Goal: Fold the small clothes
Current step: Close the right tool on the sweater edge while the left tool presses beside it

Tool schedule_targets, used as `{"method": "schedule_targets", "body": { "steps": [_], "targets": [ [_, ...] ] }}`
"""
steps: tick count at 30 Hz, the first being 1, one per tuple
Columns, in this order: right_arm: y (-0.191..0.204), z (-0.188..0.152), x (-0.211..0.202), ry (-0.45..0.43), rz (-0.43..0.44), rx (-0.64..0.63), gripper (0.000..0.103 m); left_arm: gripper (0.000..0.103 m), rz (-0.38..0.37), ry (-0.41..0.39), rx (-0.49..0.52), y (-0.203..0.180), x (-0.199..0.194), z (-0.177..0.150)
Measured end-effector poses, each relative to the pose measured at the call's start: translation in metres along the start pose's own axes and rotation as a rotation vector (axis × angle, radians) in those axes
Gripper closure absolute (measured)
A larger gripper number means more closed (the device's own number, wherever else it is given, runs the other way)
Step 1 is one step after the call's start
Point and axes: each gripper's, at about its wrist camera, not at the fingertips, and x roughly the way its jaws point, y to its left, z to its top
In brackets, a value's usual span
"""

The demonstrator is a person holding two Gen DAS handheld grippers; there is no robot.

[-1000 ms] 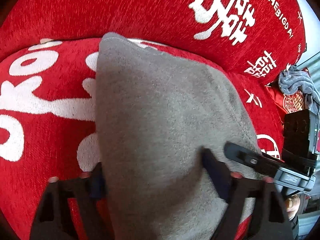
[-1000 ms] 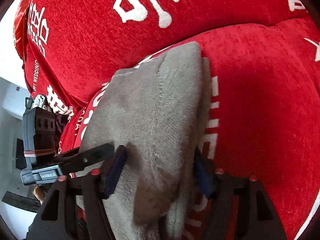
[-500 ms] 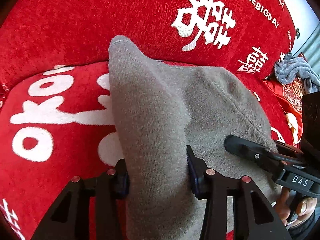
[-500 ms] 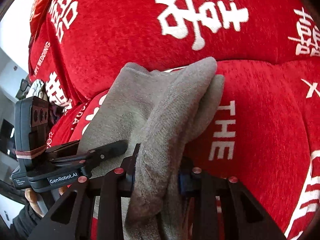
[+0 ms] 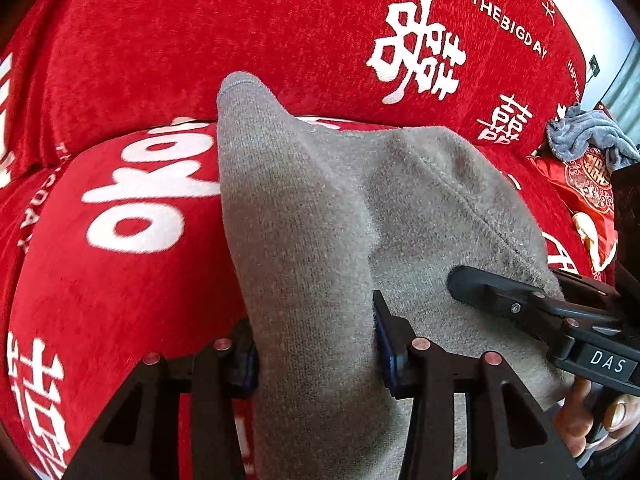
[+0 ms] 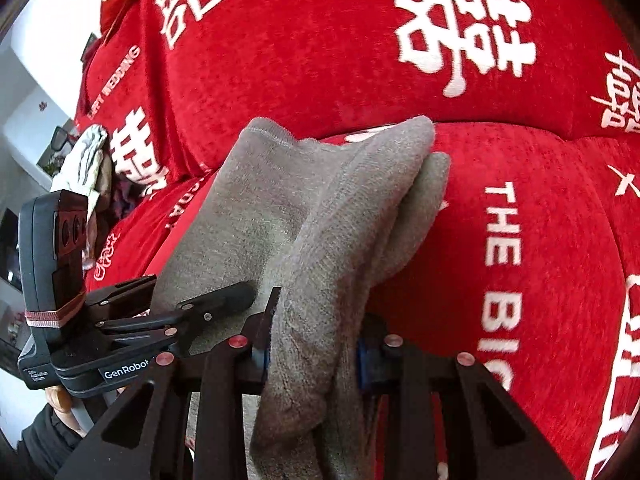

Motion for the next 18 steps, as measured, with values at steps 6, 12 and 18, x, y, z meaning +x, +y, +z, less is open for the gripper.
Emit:
{"method": "schedule_targets", "body": {
  "steps": [6, 12, 18],
  "targets": [
    [0.023, -0.019, -0.003, -0.003, -0.002, -0.022, 0.071, 0.056, 0.018, -0.014, -0.002, 0.012, -0.019, -0.024],
    [0.038, -0.04, -0.003, 0.002, -0.003, -0.028, 0.071, 0.056, 0.021, -0.017, -0.011, 0.02, -0.028, -0.047],
    [0.043, -0.055, -0.001, 0.01, 0.001, -0.017, 0.071, 0.056, 0.021, -0.017, -0.015, 0.024, -0.031, -0.065]
  ]
}}
